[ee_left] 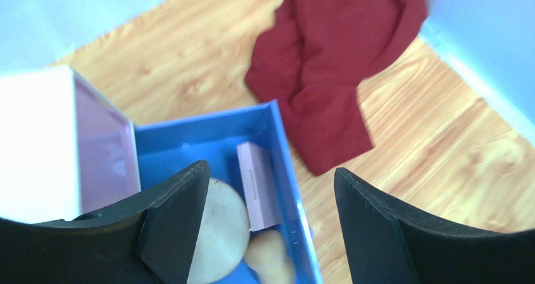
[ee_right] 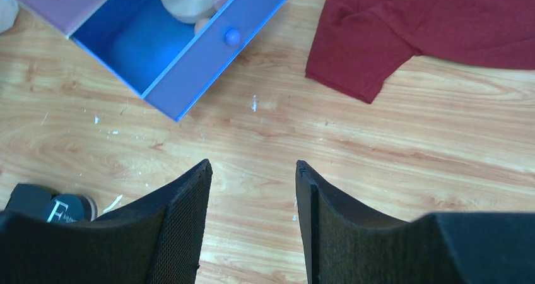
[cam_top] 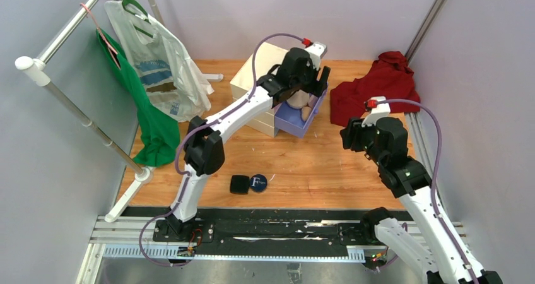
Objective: Organize the makeup
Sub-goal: Place the makeup in the drawer, then pick up the makeup from the center of the board.
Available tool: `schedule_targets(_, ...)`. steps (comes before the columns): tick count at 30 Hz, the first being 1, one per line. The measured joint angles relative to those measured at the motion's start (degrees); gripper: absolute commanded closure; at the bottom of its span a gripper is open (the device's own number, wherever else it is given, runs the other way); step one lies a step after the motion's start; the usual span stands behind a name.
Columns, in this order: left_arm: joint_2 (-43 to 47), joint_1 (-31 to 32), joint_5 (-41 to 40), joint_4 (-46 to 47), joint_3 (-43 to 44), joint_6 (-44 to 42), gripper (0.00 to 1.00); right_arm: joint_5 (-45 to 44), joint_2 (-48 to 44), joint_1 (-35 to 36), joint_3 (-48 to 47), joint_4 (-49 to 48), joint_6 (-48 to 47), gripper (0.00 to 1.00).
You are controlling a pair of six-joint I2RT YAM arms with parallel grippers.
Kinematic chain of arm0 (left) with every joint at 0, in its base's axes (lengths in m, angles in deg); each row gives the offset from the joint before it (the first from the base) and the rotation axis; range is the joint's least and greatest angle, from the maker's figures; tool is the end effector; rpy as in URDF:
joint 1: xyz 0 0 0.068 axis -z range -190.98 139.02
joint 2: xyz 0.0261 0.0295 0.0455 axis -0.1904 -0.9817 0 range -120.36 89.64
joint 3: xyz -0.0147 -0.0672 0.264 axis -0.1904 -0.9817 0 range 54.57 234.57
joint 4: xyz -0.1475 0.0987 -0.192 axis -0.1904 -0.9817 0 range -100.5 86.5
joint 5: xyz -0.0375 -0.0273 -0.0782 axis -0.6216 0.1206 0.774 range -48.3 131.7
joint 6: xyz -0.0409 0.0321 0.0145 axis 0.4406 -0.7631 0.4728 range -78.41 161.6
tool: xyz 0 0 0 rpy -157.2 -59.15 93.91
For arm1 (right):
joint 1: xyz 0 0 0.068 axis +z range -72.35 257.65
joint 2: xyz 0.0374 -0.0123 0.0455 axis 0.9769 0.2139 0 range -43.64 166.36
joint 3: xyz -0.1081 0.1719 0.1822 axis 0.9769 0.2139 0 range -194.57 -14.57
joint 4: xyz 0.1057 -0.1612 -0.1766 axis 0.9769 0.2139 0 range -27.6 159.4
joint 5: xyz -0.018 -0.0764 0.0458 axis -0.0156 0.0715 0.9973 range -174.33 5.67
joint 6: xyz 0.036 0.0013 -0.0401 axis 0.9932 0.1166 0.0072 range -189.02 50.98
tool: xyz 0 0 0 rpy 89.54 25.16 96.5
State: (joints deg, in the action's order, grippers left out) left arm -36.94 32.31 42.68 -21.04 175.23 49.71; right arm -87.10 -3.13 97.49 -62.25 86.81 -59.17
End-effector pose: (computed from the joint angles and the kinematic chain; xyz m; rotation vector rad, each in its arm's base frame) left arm 0.3838 -0.3623 0.3163 0.6241 1.9316 -0.5931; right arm 0.1506 0.0525 0.3427 -0.1307 1.8784 0.3114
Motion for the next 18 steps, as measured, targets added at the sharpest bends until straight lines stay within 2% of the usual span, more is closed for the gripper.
schedule_targets(6, 9.2, 1.7, 1.5, 4.0, -0.5, 0.2, 0.25, 0.0, 0.4, 3.1, 1.8, 0.0, 0.3, 0.49)
schedule_targets(10, 15.4, 2.7, 2.9, 7.2, -4.3, 1.2, 0.27, -0.2, 1.2, 5.9, 2.6, -0.6, 0.6, 0.5)
schedule_targets(14, 23.3, 3.8, 0.5, 8.7, -15.4, 1.8, 0.28, -0.5, 3.7, 10.4, 4.2, -2.4, 0.9, 0.5)
schedule_targets(18, 31.5, 4.7, -4.7, 6.8, -28.8, 2.9, 0.27, -1.3, 7.6, 18.2, 5.4, -4.3, 1.1, 0.49)
